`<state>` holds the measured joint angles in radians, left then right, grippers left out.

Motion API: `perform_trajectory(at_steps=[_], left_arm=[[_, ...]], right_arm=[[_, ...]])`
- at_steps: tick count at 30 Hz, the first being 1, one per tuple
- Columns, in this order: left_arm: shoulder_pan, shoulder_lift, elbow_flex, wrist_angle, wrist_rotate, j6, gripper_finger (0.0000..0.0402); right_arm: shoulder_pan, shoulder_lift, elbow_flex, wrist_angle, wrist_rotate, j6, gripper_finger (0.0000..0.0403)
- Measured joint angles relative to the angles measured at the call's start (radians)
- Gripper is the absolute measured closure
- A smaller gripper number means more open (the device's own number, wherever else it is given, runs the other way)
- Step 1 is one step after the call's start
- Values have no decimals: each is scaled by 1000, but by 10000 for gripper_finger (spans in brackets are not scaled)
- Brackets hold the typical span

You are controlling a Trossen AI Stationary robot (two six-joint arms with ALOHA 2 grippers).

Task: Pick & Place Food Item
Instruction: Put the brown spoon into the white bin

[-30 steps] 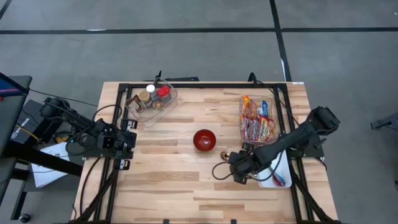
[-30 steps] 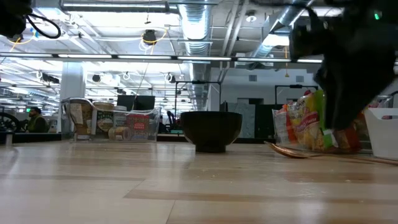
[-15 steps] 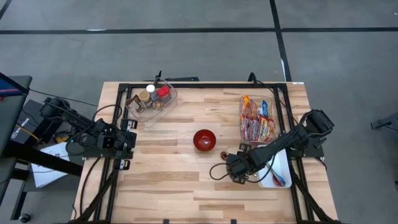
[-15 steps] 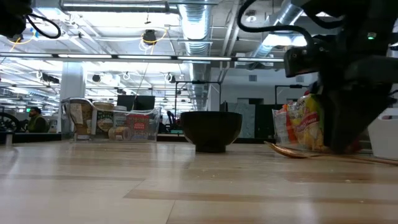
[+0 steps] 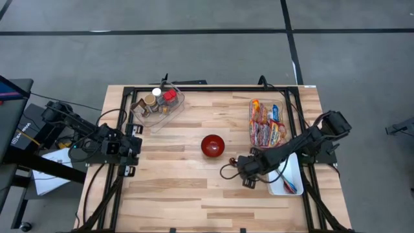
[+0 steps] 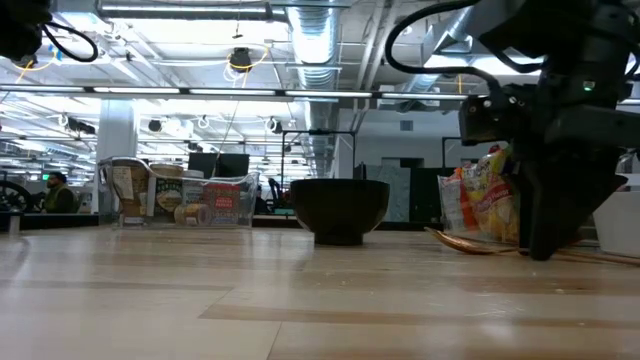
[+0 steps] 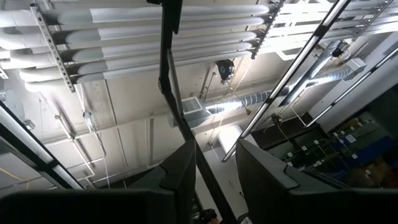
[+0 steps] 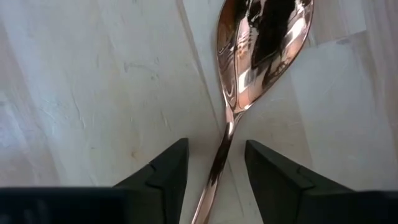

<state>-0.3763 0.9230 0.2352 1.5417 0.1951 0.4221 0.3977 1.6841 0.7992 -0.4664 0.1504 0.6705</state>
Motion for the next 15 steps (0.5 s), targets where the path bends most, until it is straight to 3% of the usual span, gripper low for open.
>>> perform_trajectory(at_steps=[5, 12, 15], left_arm=[[0, 0, 0, 0, 0, 0, 294], [0, 0, 0, 0, 0, 0, 294], [0, 0, 0, 0, 0, 0, 294]], right_arm=[[-3, -38, -6, 21, -9, 11, 281], [-3, -39, -6, 49, -10, 14, 380], [1, -39, -4, 62, -16, 2, 392]])
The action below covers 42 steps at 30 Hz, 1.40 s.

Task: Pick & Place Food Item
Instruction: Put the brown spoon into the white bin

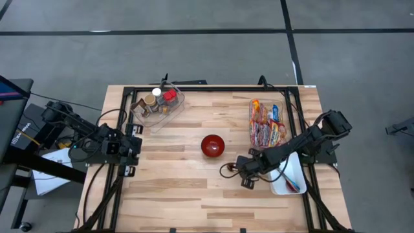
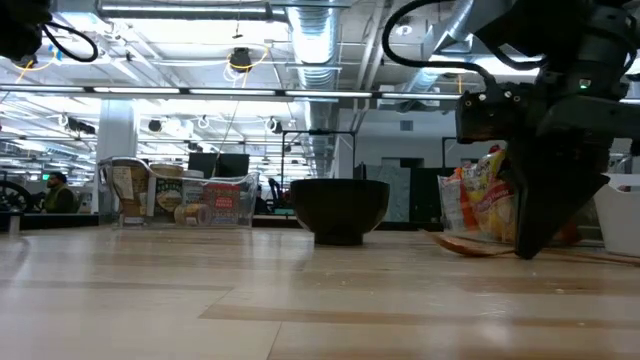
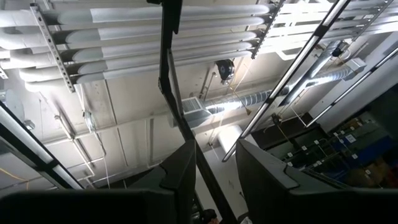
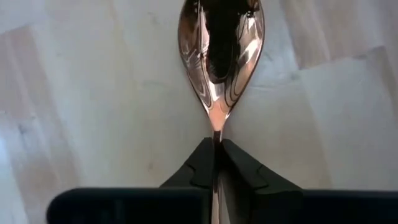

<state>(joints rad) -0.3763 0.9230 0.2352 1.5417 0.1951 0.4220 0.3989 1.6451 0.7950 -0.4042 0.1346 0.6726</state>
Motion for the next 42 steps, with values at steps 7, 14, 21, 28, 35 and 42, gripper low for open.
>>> perform_trajectory(at_steps=[7, 14, 21, 28, 35, 42], left_arm=[[0, 0, 0, 0, 0, 0, 294], [0, 0, 0, 0, 0, 0, 294], [1, 0, 0, 0, 0, 0, 294], [2, 0, 0, 0, 0, 0, 294], [2, 0, 0, 0, 0, 0, 294], [2, 0, 0, 0, 0, 0, 294]], right_arm=[[31, 1, -1, 82, 24, -53, 397], [58, 0, 0, 205, 80, -86, 399], [84, -1, 29, 311, 122, -157, 401], [152, -2, 181, 98, 271, -176, 402], [276, -31, 319, -214, 479, -61, 403], [416, -142, 320, -441, 661, 235, 403]])
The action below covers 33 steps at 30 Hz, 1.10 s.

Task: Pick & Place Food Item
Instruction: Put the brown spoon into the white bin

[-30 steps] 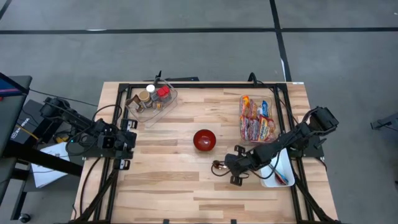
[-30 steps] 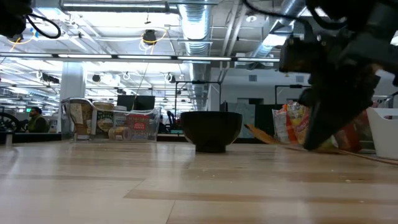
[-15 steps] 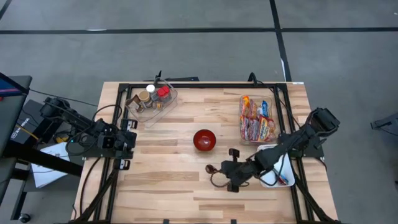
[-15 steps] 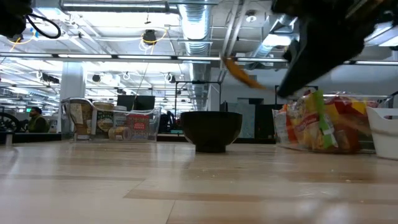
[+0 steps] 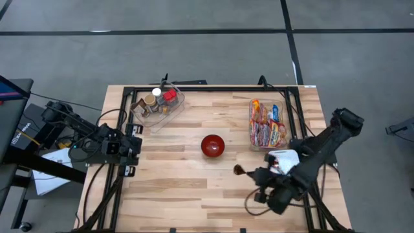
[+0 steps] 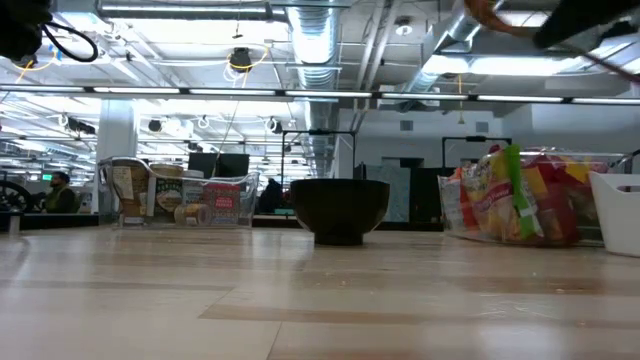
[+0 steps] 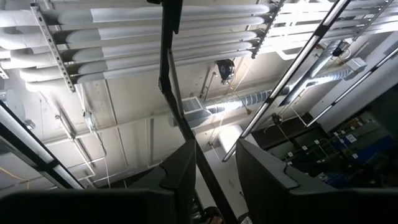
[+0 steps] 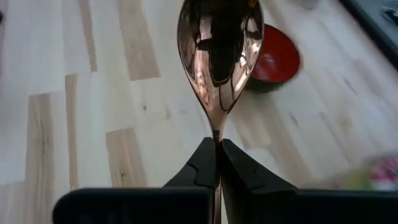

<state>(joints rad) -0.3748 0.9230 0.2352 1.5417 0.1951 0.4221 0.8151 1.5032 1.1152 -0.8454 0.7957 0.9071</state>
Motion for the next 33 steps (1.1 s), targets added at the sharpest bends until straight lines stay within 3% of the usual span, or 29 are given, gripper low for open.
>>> perform_trajectory(at_steps=[7, 17, 25, 33], left_arm=[[0, 0, 0, 0, 0, 0, 294], [0, 0, 0, 0, 0, 0, 294], [0, 0, 0, 0, 0, 0, 294], [0, 0, 0, 0, 0, 0, 294]], right_arm=[[85, -45, 0, -367, 13, 419, 403], [178, -22, -1, -582, -66, 835, 403], [221, -10, -125, -546, -166, 1022, 403], [247, -11, -200, -446, -274, 1059, 403]])
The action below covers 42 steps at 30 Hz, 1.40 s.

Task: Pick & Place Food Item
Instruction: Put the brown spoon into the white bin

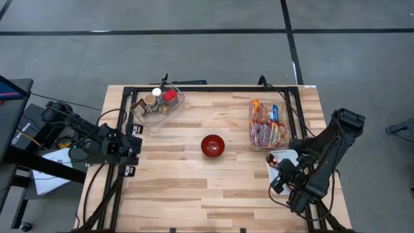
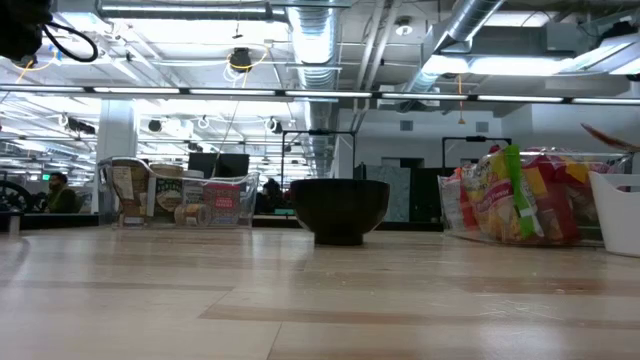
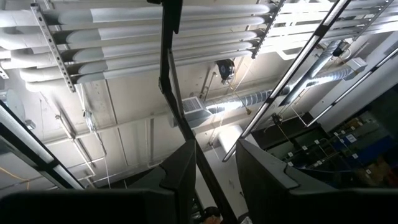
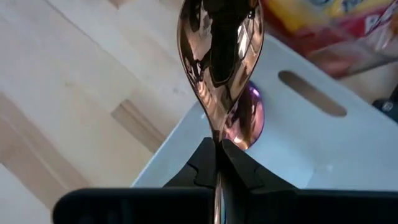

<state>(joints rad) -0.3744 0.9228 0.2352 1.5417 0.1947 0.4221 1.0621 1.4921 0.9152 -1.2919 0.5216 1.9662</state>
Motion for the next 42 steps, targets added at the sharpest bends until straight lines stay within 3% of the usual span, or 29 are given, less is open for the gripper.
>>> perform_trajectory(at_steps=[11, 23, 36, 42], left_arm=[[0, 0, 0, 0, 0, 0, 294], [0, 0, 0, 0, 0, 0, 294], [0, 0, 0, 0, 0, 0, 294], [0, 0, 0, 0, 0, 0, 294]], right_arm=[[31, 0, -5, 5, -81, 51, 403], [31, 0, -5, 2, -83, 46, 399], [31, 0, -5, -20, -73, 38, 301], [13, 0, -5, -35, -74, 46, 286]])
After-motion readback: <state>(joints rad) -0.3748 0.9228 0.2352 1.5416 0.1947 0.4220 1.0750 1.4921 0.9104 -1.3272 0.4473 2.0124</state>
